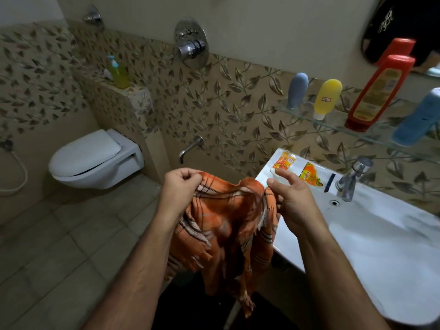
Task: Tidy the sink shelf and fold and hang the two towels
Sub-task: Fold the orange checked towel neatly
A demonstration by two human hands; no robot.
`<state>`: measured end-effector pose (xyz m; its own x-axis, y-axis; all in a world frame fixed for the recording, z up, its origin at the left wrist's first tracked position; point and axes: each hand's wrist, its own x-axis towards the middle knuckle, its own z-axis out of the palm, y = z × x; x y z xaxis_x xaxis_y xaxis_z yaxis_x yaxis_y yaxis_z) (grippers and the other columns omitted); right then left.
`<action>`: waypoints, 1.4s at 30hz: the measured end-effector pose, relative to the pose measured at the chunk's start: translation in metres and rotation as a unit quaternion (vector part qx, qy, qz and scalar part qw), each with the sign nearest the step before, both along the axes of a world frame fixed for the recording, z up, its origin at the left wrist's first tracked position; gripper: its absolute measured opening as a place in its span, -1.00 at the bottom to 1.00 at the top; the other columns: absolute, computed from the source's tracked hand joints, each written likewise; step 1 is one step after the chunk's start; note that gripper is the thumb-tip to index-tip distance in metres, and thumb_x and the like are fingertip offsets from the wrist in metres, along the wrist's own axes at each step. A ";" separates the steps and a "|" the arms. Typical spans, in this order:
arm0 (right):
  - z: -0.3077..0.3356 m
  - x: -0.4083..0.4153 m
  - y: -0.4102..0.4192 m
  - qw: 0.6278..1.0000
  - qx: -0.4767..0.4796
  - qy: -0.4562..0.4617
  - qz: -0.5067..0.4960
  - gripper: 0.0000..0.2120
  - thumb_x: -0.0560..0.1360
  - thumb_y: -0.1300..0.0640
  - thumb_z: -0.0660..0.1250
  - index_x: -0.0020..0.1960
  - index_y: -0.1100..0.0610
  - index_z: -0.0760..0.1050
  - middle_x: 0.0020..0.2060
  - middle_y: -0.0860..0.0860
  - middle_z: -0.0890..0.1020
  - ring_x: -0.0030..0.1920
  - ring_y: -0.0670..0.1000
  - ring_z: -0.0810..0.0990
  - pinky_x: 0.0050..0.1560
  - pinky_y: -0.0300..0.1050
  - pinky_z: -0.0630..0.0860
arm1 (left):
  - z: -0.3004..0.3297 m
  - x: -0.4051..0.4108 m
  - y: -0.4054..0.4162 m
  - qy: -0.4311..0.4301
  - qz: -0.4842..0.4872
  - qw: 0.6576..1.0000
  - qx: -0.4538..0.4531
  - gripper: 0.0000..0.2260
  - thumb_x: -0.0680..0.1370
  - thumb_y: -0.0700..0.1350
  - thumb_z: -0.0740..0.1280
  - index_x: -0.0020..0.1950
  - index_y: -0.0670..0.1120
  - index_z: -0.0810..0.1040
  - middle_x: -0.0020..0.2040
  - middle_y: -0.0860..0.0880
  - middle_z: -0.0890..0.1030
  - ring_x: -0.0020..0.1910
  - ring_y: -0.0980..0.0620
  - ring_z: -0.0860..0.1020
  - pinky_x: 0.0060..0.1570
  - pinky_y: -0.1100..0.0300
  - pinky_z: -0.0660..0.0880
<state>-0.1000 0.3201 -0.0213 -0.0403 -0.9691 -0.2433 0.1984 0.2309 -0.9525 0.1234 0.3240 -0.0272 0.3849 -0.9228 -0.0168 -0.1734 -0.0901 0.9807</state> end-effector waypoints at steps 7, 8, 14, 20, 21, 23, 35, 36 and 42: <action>0.013 0.009 0.007 0.986 -0.033 0.021 0.161 -0.53 0.52 0.36 0.31 0.39 0.10 0.40 -0.47 0.05 0.38 -0.49 -0.08 0.33 -0.50 -0.28 0.25 | 0.004 -0.014 0.002 -0.045 -0.083 0.996 -0.006 -0.87 0.55 -0.27 0.32 -0.11 -0.19 0.66 -0.27 -0.12 0.67 -0.37 0.15 0.60 -0.32 0.38 0.50; 0.013 0.015 0.008 0.982 -0.030 0.014 0.187 -0.52 0.52 0.38 0.30 0.40 0.11 0.38 -0.51 0.00 0.39 -0.52 -0.11 0.33 -0.52 -0.31 0.26 | 0.007 -0.017 0.004 -0.043 -0.111 0.993 -0.014 -0.87 0.55 -0.29 0.32 -0.11 -0.20 0.66 -0.26 -0.13 0.68 -0.36 0.16 0.61 -0.31 0.39 0.50; 0.006 0.038 0.009 0.970 -0.010 -0.016 0.241 -0.80 0.51 0.33 0.35 0.13 0.28 0.55 -0.45 0.11 0.44 -0.49 -0.08 0.37 -0.47 -0.31 0.31 | 0.014 -0.013 0.007 -0.127 -0.282 0.950 -0.050 -0.89 0.54 -0.20 0.38 -0.03 -0.09 0.71 -0.13 0.02 0.71 -0.08 0.11 0.66 -0.03 0.24 0.57; 0.005 0.035 0.006 0.982 0.001 0.040 0.187 -0.94 0.51 0.31 0.35 -0.13 0.30 0.54 -0.51 0.01 0.55 -0.53 -0.10 0.48 -0.48 -0.28 0.42 | 0.004 -0.004 0.007 -0.257 -0.241 0.930 -0.102 -0.90 0.46 -0.19 0.46 -0.08 -0.02 0.73 -0.17 0.13 0.67 -0.13 0.21 0.62 -0.17 0.42 0.45; 0.006 0.035 0.007 0.982 -0.002 0.035 0.185 -0.94 0.52 0.32 0.34 -0.11 0.31 0.53 -0.53 -0.01 0.55 -0.53 -0.11 0.48 -0.49 -0.29 0.41 | -0.001 -0.003 0.006 -0.265 -0.228 0.931 -0.105 -0.88 0.44 -0.21 0.47 -0.10 -0.01 0.72 -0.18 0.13 0.67 -0.14 0.21 0.62 -0.18 0.40 0.46; 0.009 0.034 0.010 0.984 -0.003 0.020 0.179 -0.94 0.53 0.32 0.32 -0.09 0.33 0.52 -0.58 -0.06 0.52 -0.56 -0.14 0.46 -0.50 -0.31 0.40 | -0.012 0.001 0.005 -0.266 -0.184 0.940 -0.108 -0.82 0.41 -0.28 0.45 -0.11 -0.02 0.72 -0.16 0.12 0.66 -0.14 0.20 0.62 -0.18 0.35 0.50; 0.008 0.016 0.001 0.999 -0.018 0.008 0.041 -0.84 0.56 0.29 0.29 -0.19 0.19 0.50 -0.60 -0.10 0.48 -0.58 -0.16 0.41 -0.51 -0.28 0.30 | 0.006 0.009 0.004 0.113 -0.162 0.979 0.041 -0.92 0.44 -0.19 0.41 -0.22 -0.10 0.70 -0.23 -0.18 0.66 -0.29 -0.07 0.58 -0.16 0.10 0.50; 0.008 0.017 0.002 0.999 -0.019 0.007 0.037 -0.87 0.56 0.30 0.29 -0.17 0.19 0.50 -0.59 -0.10 0.48 -0.58 -0.16 0.41 -0.52 -0.30 0.32 | 0.008 0.005 0.003 0.132 -0.161 0.977 0.042 -0.93 0.43 -0.18 0.41 -0.22 -0.11 0.69 -0.25 -0.19 0.65 -0.31 -0.06 0.57 -0.18 0.12 0.49; 0.012 0.026 0.015 0.983 -0.036 0.035 0.177 -0.44 0.53 0.35 0.33 0.44 0.04 0.26 -0.54 -0.03 0.50 -0.50 -0.11 0.45 -0.45 -0.28 0.35 | 0.022 -0.019 0.003 -0.013 -0.181 0.983 -0.003 -0.89 0.55 -0.30 0.33 -0.09 -0.29 0.65 -0.23 -0.11 0.66 -0.30 0.15 0.61 -0.26 0.33 0.51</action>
<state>-0.0740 0.3351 -0.0092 0.2889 -0.9399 -0.1818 0.0514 0.2049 -0.9774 0.1040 0.3274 -0.0056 0.0318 -0.9995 -0.0047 -0.2174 -0.0115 0.9760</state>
